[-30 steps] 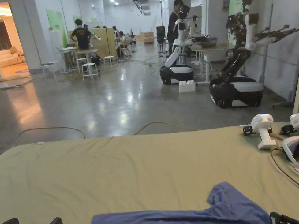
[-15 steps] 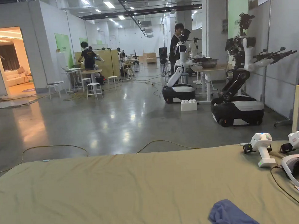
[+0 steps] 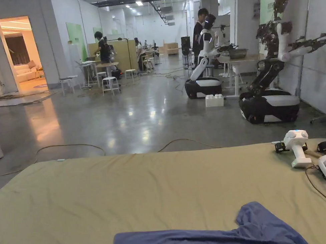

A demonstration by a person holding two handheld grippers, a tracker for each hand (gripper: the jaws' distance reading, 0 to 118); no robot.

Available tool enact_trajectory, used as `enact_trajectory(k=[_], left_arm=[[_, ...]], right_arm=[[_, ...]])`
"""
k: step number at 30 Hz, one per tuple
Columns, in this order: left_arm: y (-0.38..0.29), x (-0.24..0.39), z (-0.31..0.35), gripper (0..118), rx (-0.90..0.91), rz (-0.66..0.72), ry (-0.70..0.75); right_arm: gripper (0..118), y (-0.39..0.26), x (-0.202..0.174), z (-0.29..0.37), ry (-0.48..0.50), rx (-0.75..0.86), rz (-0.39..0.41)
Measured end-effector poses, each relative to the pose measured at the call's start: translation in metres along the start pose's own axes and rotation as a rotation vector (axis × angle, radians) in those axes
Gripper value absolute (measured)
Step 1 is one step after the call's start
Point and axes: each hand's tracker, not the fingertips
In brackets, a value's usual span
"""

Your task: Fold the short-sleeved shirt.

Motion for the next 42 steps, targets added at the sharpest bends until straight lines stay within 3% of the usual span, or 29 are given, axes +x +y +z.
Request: enact_trajectory(k=[3, 4, 6, 7, 8, 10, 16, 17, 19, 22, 25, 26, 28, 29, 33, 36, 39, 40, 41, 42], left_arm=[[-0.037, -0.016, -0.043, 18, -0.151, 0.038, 0.012], [-0.054, -0.022, -0.06, 18, -0.209, 0.067, 0.005], [-0.092, -0.041, -0.098, 58, -0.362, 0.178, -0.067], [-0.115, -0.05, -0.117, 70, -0.418, 0.238, -0.101], [-0.134, -0.055, -0.131, 71, -0.455, 0.296, -0.096], [-0.173, -0.065, -0.166, 71, -0.546, 0.326, -0.058], [-0.243, -0.068, -0.238, 68, -0.743, 0.246, 0.058], [-0.25, -0.068, -0.247, 61, -0.785, 0.241, 0.079], [-0.259, -0.066, -0.259, 35, -0.823, 0.276, 0.072], [-0.26, -0.053, -0.261, 28, -0.824, 0.217, 0.116], [-0.256, -0.045, -0.261, 12, -0.844, 0.157, 0.105], [-0.256, -0.042, -0.264, 10, -0.861, 0.129, 0.102], [-0.258, -0.034, -0.27, 10, -0.886, 0.054, 0.105], [-0.259, -0.032, -0.273, 10, -0.9, 0.027, 0.101], [-0.257, -0.038, -0.277, 10, -0.932, 0.045, 0.079], [-0.257, -0.043, -0.278, 10, -0.939, 0.066, 0.068], [-0.258, -0.042, -0.277, 10, -0.941, 0.067, 0.066], [-0.253, -0.036, -0.273, 10, -0.941, 0.062, 0.065], [-0.253, -0.035, -0.272, 10, -0.941, 0.056, 0.064], [-0.253, -0.034, -0.271, 10, -0.937, 0.049, 0.062]], right_arm=[[0, -0.015, 0.001, -0.011, -0.005, -0.056, -0.013], [0, -0.021, 0.003, -0.014, -0.002, -0.078, -0.02], [0, -0.033, 0.008, -0.018, 0.02, -0.137, -0.05], [0, -0.04, 0.01, -0.02, 0.019, -0.155, -0.056], [0, -0.045, 0.012, -0.022, 0.021, -0.177, -0.058], [0, -0.056, 0.017, -0.025, 0.01, -0.22, -0.05], [0, -0.079, 0.036, -0.032, -0.02, -0.334, -0.093], [0, -0.081, 0.038, -0.033, -0.036, -0.35, -0.097], [0, -0.087, 0.043, -0.035, -0.057, -0.377, -0.107], [0, -0.094, 0.049, -0.041, -0.078, -0.413, -0.122], [0, -0.101, 0.057, -0.057, -0.089, -0.457, -0.145], [14, -0.104, 0.06, -0.065, -0.097, -0.472, -0.15], [77, -0.116, 0.075, -0.094, -0.128, -0.54, -0.189], [92, -0.124, 0.084, -0.111, -0.124, -0.593, -0.201], [91, -0.182, 0.137, -0.183, -0.203, -0.714, -0.2], [91, -0.227, 0.169, -0.228, -0.272, -0.829, -0.294], [85, -0.264, 0.174, -0.253, -0.325, -0.944, -0.196], [83, -0.27, 0.165, -0.251, -0.281, -0.931, -0.139], [77, -0.265, 0.153, -0.246, -0.305, -0.878, -0.065], [59, -0.259, 0.149, -0.243, -0.28, -0.855, -0.053]])
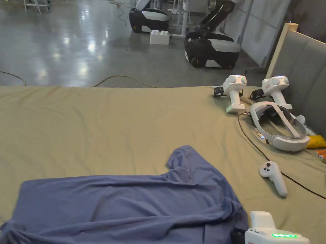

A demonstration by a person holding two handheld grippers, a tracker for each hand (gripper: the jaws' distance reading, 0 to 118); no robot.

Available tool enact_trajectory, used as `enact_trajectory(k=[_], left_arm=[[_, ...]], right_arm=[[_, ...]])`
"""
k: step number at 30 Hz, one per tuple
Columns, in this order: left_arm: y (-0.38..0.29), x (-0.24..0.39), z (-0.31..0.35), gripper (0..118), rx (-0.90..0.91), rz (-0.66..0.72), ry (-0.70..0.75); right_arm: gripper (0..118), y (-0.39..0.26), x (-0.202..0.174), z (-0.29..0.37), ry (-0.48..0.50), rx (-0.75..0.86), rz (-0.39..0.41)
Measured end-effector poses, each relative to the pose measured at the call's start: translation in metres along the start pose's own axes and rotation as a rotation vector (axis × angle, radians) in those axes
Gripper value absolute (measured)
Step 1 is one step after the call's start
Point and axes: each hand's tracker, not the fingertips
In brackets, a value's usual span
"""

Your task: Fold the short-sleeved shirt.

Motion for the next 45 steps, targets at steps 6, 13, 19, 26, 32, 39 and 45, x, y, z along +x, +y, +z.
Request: enact_trajectory(k=[6, 13, 19, 26, 32, 39, 45], left_arm=[[0.01, -0.006, 0.003, 9, -0.021, -0.103, 0.0], [-0.005, -0.031, 0.096, 9, 0.177, -0.014, -0.067], [-0.075, -0.053, 0.143, 9, 0.169, 0.098, -0.11], [-0.134, -0.05, 0.147, 9, 0.098, 0.134, -0.117], [-0.135, -0.053, 0.152, 103, 0.213, 0.186, -0.218], [-0.102, -0.01, 0.275, 104, 0.739, -0.043, -0.136], [-0.099, 0.032, 0.368, 103, 1.03, -0.254, -0.073]], right_arm=[[8, 0.015, -0.021, 0.008, -0.022, -0.071, 0.147], [8, 0.021, -0.015, 0.088, -0.098, 0.049, 0.102], [8, -0.042, 0.006, 0.146, -0.085, 0.028, 0.032], [8, -0.11, 0.012, 0.165, -0.05, -0.024, -0.04], [77, -0.113, 0.016, 0.168, -0.06, -0.03, -0.074], [77, -0.074, 0.002, 0.268, 0.121, 0.344, -0.175], [77, -0.05, -0.028, 0.357, 0.223, 0.666, -0.063]])
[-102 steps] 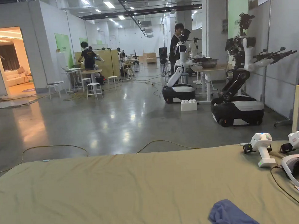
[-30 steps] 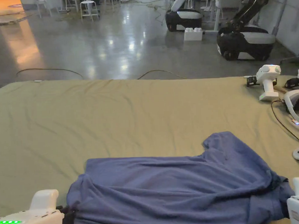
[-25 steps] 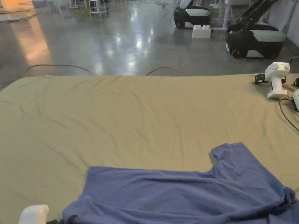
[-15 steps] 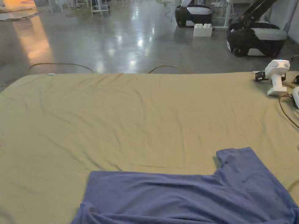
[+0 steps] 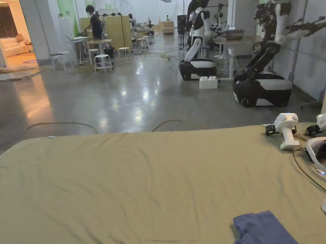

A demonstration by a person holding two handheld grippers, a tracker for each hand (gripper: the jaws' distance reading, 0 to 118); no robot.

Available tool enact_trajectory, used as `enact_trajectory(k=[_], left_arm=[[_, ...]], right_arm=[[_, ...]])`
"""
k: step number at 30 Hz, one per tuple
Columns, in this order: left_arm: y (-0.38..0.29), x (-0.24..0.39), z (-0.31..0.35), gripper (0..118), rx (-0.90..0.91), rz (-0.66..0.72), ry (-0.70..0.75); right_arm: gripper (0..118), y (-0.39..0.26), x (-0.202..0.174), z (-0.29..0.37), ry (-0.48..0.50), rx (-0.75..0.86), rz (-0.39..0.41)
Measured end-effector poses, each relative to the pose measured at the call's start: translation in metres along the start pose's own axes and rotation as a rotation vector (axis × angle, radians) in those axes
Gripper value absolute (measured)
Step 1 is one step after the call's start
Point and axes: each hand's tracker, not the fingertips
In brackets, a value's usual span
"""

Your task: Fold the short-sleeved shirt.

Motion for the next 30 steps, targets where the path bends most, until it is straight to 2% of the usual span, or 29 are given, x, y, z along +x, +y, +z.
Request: enact_trajectory(k=[3, 4, 6, 7, 9, 12, 15, 24, 30], left_arm=[[0.014, 0.012, 0.005, 101, -0.001, -0.022, 0.093], [0.016, 0.015, 0.007, 97, -0.007, -0.021, 0.097], [0.014, 0.014, 0.006, 81, -0.021, -0.008, 0.086], [0.012, 0.014, 0.006, 81, -0.031, 0.005, 0.084], [0.006, 0.013, 0.003, 1, -0.064, 0.018, 0.118], [0.006, 0.004, 0.006, 0, -0.098, 0.051, 0.082], [0.006, 0.0, 0.007, 0, -0.087, 0.067, 0.107], [0.006, -0.008, -0.007, 0, -0.101, 0.134, 0.101], [-0.014, -0.023, -0.041, 1, -0.205, 0.231, 0.097]], right_arm=[[70, 0.016, -0.017, 0.01, 0.029, 0.066, 0.009], [62, 0.02, -0.022, 0.014, 0.05, 0.084, 0.004], [52, 0.024, -0.031, 0.019, 0.079, 0.105, 0.007], [47, 0.026, -0.035, 0.02, 0.1, 0.111, 0.009], [2, 0.026, -0.042, 0.021, 0.109, 0.114, 0.012], [0, 0.024, -0.039, 0.019, 0.127, 0.107, 0.05], [0, 0.02, -0.042, 0.02, 0.123, 0.135, 0.1], [0, 0.017, -0.047, 0.009, 0.134, 0.131, 0.13], [0, 0.008, -0.038, -0.003, 0.134, 0.094, 0.127]])
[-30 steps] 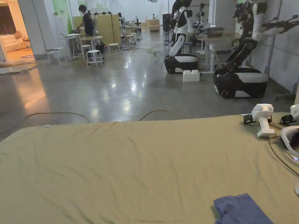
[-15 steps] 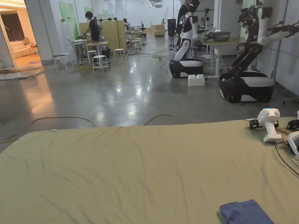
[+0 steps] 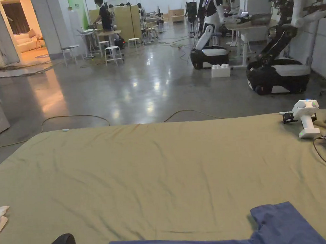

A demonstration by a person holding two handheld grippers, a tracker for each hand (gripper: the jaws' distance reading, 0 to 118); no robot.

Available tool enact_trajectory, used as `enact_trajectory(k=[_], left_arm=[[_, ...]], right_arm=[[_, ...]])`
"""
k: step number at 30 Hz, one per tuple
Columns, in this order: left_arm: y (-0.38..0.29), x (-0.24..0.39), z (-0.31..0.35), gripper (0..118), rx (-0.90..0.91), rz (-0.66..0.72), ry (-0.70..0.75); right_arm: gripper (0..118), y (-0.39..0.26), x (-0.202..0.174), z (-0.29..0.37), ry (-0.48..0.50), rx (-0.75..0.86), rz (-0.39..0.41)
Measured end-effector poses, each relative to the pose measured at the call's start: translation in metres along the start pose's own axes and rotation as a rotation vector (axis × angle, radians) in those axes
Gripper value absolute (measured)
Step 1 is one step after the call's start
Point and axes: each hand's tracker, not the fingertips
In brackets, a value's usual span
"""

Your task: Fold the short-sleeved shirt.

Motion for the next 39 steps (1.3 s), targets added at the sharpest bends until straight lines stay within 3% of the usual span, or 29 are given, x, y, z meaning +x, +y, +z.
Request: enact_trajectory(k=[1, 3, 4, 5, 9, 16, 18, 20, 22, 24, 29, 30, 32, 34, 36, 39], left_arm=[[-0.004, -0.008, -0.015, 9, -0.036, 0.015, -0.059], [-0.015, -0.024, -0.046, 62, -0.081, 0.091, -0.111], [-0.02, -0.033, -0.072, 77, -0.155, 0.133, -0.137], [-0.025, -0.039, -0.089, 80, -0.204, 0.147, -0.153], [-0.066, -0.058, -0.187, 80, -0.415, 0.107, -0.102], [-0.15, -0.083, -0.325, 77, -0.787, 0.191, 0.001], [-0.16, -0.082, -0.345, 59, -0.841, 0.229, 0.04], [-0.166, -0.077, -0.353, 37, -0.86, 0.178, 0.076], [-0.17, -0.068, -0.357, 30, -0.875, 0.116, 0.091], [-0.167, -0.062, -0.356, 9, -0.881, 0.082, 0.08], [-0.175, -0.057, -0.37, 7, -0.946, 0.044, 0.089], [-0.174, -0.059, -0.37, 7, -0.95, 0.048, 0.088], [-0.173, -0.062, -0.372, 7, -0.964, 0.054, 0.081], [-0.171, -0.063, -0.373, 7, -0.978, 0.054, 0.072], [-0.171, -0.063, -0.373, 7, -0.983, 0.059, 0.072], [-0.17, -0.062, -0.374, 7, -0.987, 0.033, 0.069]], right_arm=[[0, -0.003, 0.002, -0.003, -0.002, -0.016, -0.001], [0, -0.01, 0.007, -0.008, -0.005, -0.051, -0.002], [0, -0.013, 0.007, -0.01, -0.008, -0.076, -0.001], [0, -0.017, 0.009, -0.011, -0.009, -0.095, -0.002], [0, -0.037, 0.021, -0.02, -0.045, -0.194, -0.017], [0, -0.058, 0.04, -0.029, -0.101, -0.307, -0.07], [0, -0.064, 0.045, -0.03, -0.124, -0.339, -0.068], [0, -0.071, 0.047, -0.031, -0.138, -0.368, -0.079], [0, -0.077, 0.049, -0.033, -0.142, -0.398, -0.092], [0, -0.081, 0.049, -0.038, -0.135, -0.418, -0.093], [1, -0.081, 0.06, -0.082, -0.086, -0.469, -0.047], [15, -0.08, 0.067, -0.101, -0.068, -0.488, -0.027], [82, -0.08, 0.083, -0.144, -0.052, -0.575, 0.003], [85, -0.089, 0.105, -0.205, -0.02, -0.739, 0.019], [85, -0.104, 0.126, -0.248, -0.052, -0.803, 0.068], [85, -0.127, 0.156, -0.308, -0.098, -0.935, -0.004]])
